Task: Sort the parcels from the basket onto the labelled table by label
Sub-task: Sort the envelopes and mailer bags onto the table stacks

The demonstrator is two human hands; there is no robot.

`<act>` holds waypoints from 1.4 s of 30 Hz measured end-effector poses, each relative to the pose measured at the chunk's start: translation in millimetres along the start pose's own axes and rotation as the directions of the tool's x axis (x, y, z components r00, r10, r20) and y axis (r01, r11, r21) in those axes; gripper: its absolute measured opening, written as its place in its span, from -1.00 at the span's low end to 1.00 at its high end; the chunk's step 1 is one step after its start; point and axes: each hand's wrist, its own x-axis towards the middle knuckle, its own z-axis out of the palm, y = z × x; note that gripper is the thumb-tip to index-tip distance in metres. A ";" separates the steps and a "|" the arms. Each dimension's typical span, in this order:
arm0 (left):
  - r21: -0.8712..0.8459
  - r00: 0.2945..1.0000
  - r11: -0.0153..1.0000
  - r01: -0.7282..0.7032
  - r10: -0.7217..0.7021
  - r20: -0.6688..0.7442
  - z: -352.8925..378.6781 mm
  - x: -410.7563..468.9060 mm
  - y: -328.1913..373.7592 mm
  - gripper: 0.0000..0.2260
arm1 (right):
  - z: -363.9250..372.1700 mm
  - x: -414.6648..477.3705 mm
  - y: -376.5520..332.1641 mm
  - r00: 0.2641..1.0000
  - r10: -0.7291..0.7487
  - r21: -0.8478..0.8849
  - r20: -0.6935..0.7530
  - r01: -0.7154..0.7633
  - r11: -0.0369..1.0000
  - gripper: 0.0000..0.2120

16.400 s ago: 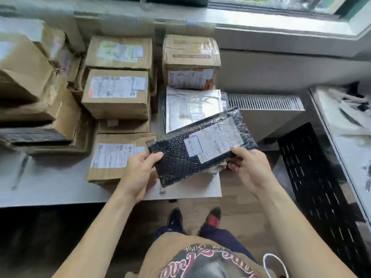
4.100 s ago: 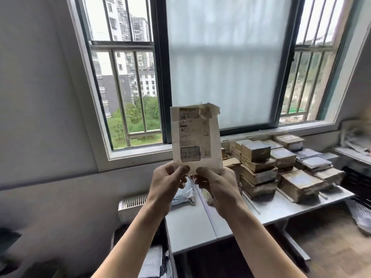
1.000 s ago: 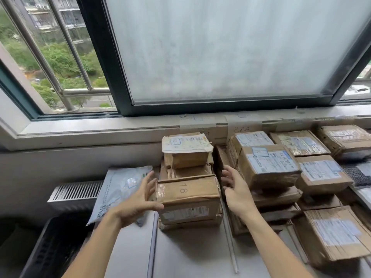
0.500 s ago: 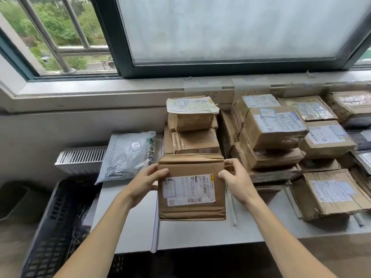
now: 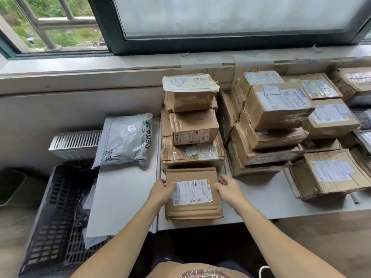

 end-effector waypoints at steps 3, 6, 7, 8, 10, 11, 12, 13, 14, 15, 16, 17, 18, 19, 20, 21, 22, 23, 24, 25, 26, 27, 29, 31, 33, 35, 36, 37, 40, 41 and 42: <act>-0.068 1.000 0.998 -0.002 0.003 0.013 -1.9 0.9 8.9 -0.48 | -3.1 3.3 -5.8 0.999 -0.025 0.017 0.028 0.025 1.000 -0.36; -0.122 0.993 0.990 -0.069 0.057 -0.099 -11.0 0.3 24.9 -0.40 | -8.6 0.3 -23.0 0.990 -0.118 -0.038 -0.079 0.115 0.993 -0.48; -0.139 0.978 0.982 -0.128 0.102 -0.181 -17.9 -1.6 38.4 -0.48 | -11.9 -1.3 -37.0 0.972 -0.185 -0.069 -0.147 0.176 0.982 -0.58; -0.171 0.952 0.965 -0.199 0.149 -0.268 -27.5 -0.4 56.3 -0.55 | -16.2 -2.5 -54.3 0.943 -0.260 -0.077 -0.208 0.250 0.965 -0.67; -0.287 0.893 0.890 -0.353 0.229 -0.389 -53.6 -0.2 107.2 -0.65 | -24.8 -2.4 -98.5 0.882 -0.377 0.002 -0.283 0.394 0.919 -0.73; -0.381 0.877 0.824 -0.419 0.260 -0.404 -68.2 -0.4 135.8 -0.66 | -30.3 -3.5 -124.4 0.868 -0.402 0.080 -0.290 0.441 0.894 -0.68; -0.463 0.873 0.757 -0.462 0.294 -0.389 -81.7 -2.6 164.1 -0.68 | -36.8 -5.6 -151.2 0.867 -0.417 0.145 -0.274 0.465 0.873 -0.59; -0.511 0.874 0.715 -0.478 0.331 -0.355 -92.9 -4.3 188.3 -0.70 | -43.4 -6.8 -176.7 0.875 -0.425 0.201 -0.233 0.471 0.859 -0.48; -0.513 0.872 0.706 -0.489 0.374 -0.316 -101.1 -7.6 209.4 -0.74 | -49.6 -7.2 -199.4 0.887 -0.427 0.247 -0.173 0.459 0.853 -0.39; -0.482 0.869 0.723 -0.496 0.412 -0.276 -106.5 -9.7 226.7 -0.76 | -54.6 -5.4 -217.1 0.898 -0.425 0.283 -0.117 0.440 0.852 -0.34; -0.461 0.870 0.738 -0.492 0.433 -0.235 -109.0 -12.8 240.3 -0.77 | -58.6 -4.1 -230.3 0.905 -0.420 0.296 -0.072 0.422 0.857 -0.33; -0.436 0.874 0.758 -0.485 0.443 -0.201 -109.2 -14.8 249.8 -0.78 | -60.9 -2.3 -239.0 0.909 -0.414 0.292 -0.044 0.408 0.865 -0.34; -0.416 0.881 0.778 -0.470 0.440 -0.172 -107.2 -15.0 254.8 -0.78 | -62.7 0.1 -244.2 0.914 -0.405 0.284 -0.031 0.397 0.873 -0.38; -0.401 0.887 0.793 -0.459 0.431 -0.162 -104.5 -14.7 256.6 -0.79 | -63.7 3.4 -247.1 0.918 -0.396 0.281 -0.030 0.387 0.878 -0.42; -0.394 0.892 0.800 -0.452 0.418 -0.174 -101.5 -12.5 255.0 -0.80 | -63.9 5.1 -248.3 0.918 -0.394 0.275 -0.037 0.388 0.880 -0.46; -0.404 0.895 0.799 -0.446 0.407 -0.184 -98.4 -9.6 251.4 -0.82 | -63.0 6.5 -247.3 0.916 -0.398 0.265 -0.047 0.396 0.879 -0.49; -0.415 0.895 0.793 -0.446 0.408 -0.183 -95.3 -8.6 247.2 -0.84 | -61.3 7.7 -245.1 0.913 -0.403 0.246 -0.064 0.406 0.880 -0.52; -0.418 0.892 0.789 -0.451 0.415 -0.178 -92.2 -8.8 243.2 -0.84 | -59.2 9.2 -242.3 0.910 -0.407 0.225 -0.087 0.415 0.881 -0.57; -0.406 0.887 0.789 -0.462 0.420 -0.192 -89.0 -10.3 240.5 -0.83 | -57.3 8.9 -239.3 0.904 -0.408 0.190 -0.125 0.426 0.885 -0.65; -0.377 0.876 0.791 -0.482 0.423 -0.233 -86.5 -11.5 239.3 -0.82 | -56.0 10.6 -236.7 0.893 -0.411 0.136 -0.184 0.437 0.889 -0.73; -0.345 0.860 0.791 -0.506 0.429 -0.277 -85.2 -12.6 240.1 -0.83 | -55.1 12.8 -235.5 0.876 -0.415 0.076 -0.246 0.444 0.893 -0.78; -0.306 0.845 0.794 -0.526 0.446 -0.294 -84.5 -13.0 243.3 -0.82 | -54.2 13.7 -236.3 0.861 -0.417 0.034 -0.292 0.445 0.895 -0.80; -0.242 0.855 0.824 -0.513 0.466 -0.228 -82.4 -14.8 250.7 -0.76 | -53.7 19.0 -239.7 0.849 -0.426 0.003 -0.312 0.450 0.893 -0.73; -0.246 0.896 0.862 -0.444 0.433 -0.100 -76.4 -16.7 254.5 -0.77 | -53.3 23.0 -245.4 0.877 -0.403 0.034 -0.260 0.425 0.904 -0.46; -0.327 0.913 0.862 -0.388 0.408 -0.007 -66.7 -18.2 257.0 -0.84 | -51.5 21.3 -248.7 0.916 -0.353 0.121 -0.191 0.378 0.918 -0.33; -0.430 0.916 0.824 -0.368 0.400 -0.016 -58.3 -13.8 259.0 -0.87 | -49.7 23.6 -248.5 0.926 -0.347 0.168 -0.150 0.370 0.914 -0.33; -0.477 0.918 0.799 -0.366 0.394 -0.044 -55.3 -11.3 259.9 -0.89 | -48.2 24.6 -247.0 0.922 -0.355 0.170 -0.153 0.379 0.910 -0.33; -0.524 0.921 0.771 -0.362 0.381 -0.075 -53.4 -10.5 261.0 -0.91 | -46.5 25.3 -245.1 0.917 -0.362 0.172 -0.168 0.389 0.905 -0.34; -0.603 0.917 0.697 -0.388 0.356 -0.180 -52.2 -16.3 255.6 -0.90 | -45.3 27.4 -238.1 0.897 -0.359 0.269 -0.258 0.423 0.865 -0.34; -0.607 0.907 0.679 -0.413 0.363 -0.212 -52.3 -21.4 248.4 -0.89 | -45.9 27.8 -233.3 0.887 -0.353 0.308 -0.298 0.439 0.844 -0.34; -0.605 0.898 0.667 -0.434 0.374 -0.231 -52.4 -27.0 237.8 -0.88 | -45.8 28.6 -227.0 0.872 -0.345 0.340 -0.347 0.460 0.820 -0.33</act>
